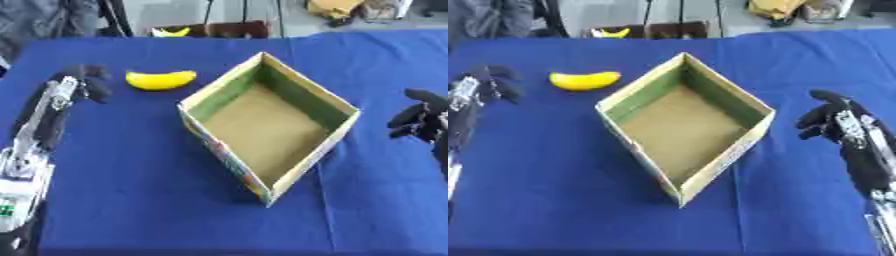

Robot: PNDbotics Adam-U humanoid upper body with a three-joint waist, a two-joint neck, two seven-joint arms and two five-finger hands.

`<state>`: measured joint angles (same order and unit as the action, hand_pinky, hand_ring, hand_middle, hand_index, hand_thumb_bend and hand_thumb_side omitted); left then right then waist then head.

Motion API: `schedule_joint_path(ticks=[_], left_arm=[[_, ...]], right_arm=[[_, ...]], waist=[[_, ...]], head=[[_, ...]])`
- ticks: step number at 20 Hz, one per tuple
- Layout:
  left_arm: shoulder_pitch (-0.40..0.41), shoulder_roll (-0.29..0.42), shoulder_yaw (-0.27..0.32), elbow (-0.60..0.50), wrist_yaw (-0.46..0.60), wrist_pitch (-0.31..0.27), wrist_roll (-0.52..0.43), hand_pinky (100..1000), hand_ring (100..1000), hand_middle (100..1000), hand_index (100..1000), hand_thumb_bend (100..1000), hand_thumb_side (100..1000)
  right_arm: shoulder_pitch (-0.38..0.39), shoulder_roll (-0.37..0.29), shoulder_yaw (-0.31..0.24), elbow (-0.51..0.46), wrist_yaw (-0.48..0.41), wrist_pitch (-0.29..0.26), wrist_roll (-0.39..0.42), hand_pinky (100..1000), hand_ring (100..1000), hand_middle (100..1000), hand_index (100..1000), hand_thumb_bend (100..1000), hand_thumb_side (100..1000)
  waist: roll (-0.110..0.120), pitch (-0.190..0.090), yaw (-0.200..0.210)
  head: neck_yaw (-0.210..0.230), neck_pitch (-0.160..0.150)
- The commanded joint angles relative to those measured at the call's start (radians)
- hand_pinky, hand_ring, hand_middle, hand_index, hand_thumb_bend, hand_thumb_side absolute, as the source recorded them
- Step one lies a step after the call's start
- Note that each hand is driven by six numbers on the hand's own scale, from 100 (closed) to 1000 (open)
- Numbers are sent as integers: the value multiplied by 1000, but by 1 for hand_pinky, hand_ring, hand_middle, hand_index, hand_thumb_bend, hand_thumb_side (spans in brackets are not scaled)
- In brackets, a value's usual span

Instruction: Pick up objects on the table and place them in the box.

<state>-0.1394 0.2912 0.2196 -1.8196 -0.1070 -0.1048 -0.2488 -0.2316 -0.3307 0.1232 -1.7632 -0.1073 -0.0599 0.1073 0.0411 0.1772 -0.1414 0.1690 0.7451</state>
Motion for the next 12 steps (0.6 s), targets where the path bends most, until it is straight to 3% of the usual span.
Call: schedule_joint_path(ticks=[1,6,9,10,11,12], left_arm=[[-5,34,13,-16,-26,-6,-18,583,604,666,770,100,889],[-5,36,15,-14,-66,-10,-44,586,608,670,772,125,812],[-5,41,14,-15,-87,-15,-68,603,624,685,789,485,745],[-5,43,15,-15,-98,-19,-80,606,627,688,792,522,735],[-4,46,15,-15,-111,-23,-92,614,636,696,800,622,712],[-4,49,17,-15,-124,-27,-104,616,638,697,801,648,706]], right_arm=[[-10,-12,-7,-15,-4,-2,2,555,609,541,855,100,851],[-11,-12,-7,-16,-4,-2,3,555,609,541,855,100,847],[-10,-12,-7,-15,-4,-2,3,555,609,541,855,100,847],[-10,-12,-6,-15,-4,-2,3,555,609,541,855,100,847],[-10,-12,-6,-15,-4,-2,3,555,609,541,855,100,846],[-11,-12,-6,-15,-5,-2,3,555,609,541,855,100,846]], waist=[[-1,-14,-1],[-1,-15,0],[-2,-16,0],[-2,-16,0],[-2,-16,0],[-2,-16,0]], head=[[2,-9],[3,-8],[3,-9],[2,-10],[2,-9],[2,-9]])
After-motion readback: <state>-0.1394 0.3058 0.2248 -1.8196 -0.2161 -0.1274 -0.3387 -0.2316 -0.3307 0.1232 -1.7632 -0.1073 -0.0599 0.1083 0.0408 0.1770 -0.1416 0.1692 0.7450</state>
